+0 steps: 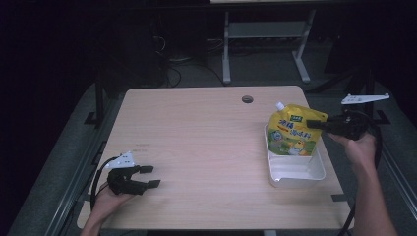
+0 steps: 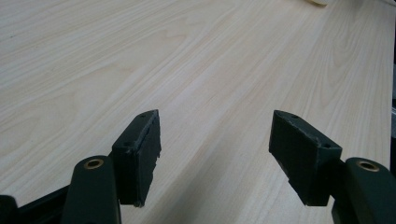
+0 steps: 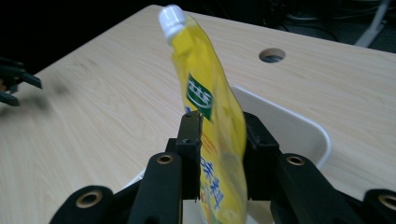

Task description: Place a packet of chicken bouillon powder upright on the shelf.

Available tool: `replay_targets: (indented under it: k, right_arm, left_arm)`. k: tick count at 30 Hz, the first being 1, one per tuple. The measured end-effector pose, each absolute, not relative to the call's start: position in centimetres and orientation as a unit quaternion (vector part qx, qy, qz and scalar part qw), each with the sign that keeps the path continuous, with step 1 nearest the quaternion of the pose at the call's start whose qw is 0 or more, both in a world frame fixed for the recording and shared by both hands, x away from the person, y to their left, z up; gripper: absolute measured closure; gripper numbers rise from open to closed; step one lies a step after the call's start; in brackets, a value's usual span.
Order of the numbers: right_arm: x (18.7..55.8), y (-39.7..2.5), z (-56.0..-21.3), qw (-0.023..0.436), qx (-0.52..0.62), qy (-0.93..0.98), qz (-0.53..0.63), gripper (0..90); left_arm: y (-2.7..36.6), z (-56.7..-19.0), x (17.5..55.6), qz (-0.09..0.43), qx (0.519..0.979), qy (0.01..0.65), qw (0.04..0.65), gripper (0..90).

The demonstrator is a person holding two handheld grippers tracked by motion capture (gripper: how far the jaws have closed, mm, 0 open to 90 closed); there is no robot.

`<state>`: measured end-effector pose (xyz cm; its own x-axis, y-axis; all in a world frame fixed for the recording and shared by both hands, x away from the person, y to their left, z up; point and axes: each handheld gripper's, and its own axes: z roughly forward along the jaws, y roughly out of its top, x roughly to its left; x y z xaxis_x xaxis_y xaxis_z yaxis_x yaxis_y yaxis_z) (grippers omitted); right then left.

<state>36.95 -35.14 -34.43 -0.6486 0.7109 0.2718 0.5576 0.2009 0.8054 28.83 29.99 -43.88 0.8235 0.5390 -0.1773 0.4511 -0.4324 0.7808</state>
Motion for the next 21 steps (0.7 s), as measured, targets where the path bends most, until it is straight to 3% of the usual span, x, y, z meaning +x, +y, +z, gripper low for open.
replay_targets:
  k: [5, 11, 14, 21]
  right_arm:
    - [36.7, -35.6, -35.4, 0.072, 0.424, 0.768, 0.474, 80.8]
    - [36.4, -36.0, -35.1, 0.078, 0.428, 0.758, 0.486, 73.6]
    - [36.3, -35.9, -33.9, 0.09, 0.425, 0.754, 0.493, 67.0]
    - [36.2, -35.2, -31.4, 0.112, 0.417, 0.749, 0.502, 61.5]
  left_arm:
    - [29.9, -43.9, 28.8, 0.049, 0.846, 0.291, 0.443, 33.5]
    - [29.7, -43.9, 28.8, 0.046, 0.847, 0.291, 0.442, 33.2]
    - [29.7, -44.0, 28.9, 0.044, 0.848, 0.29, 0.441, 32.8]
    - [29.7, -44.0, 29.0, 0.043, 0.848, 0.29, 0.442, 31.9]
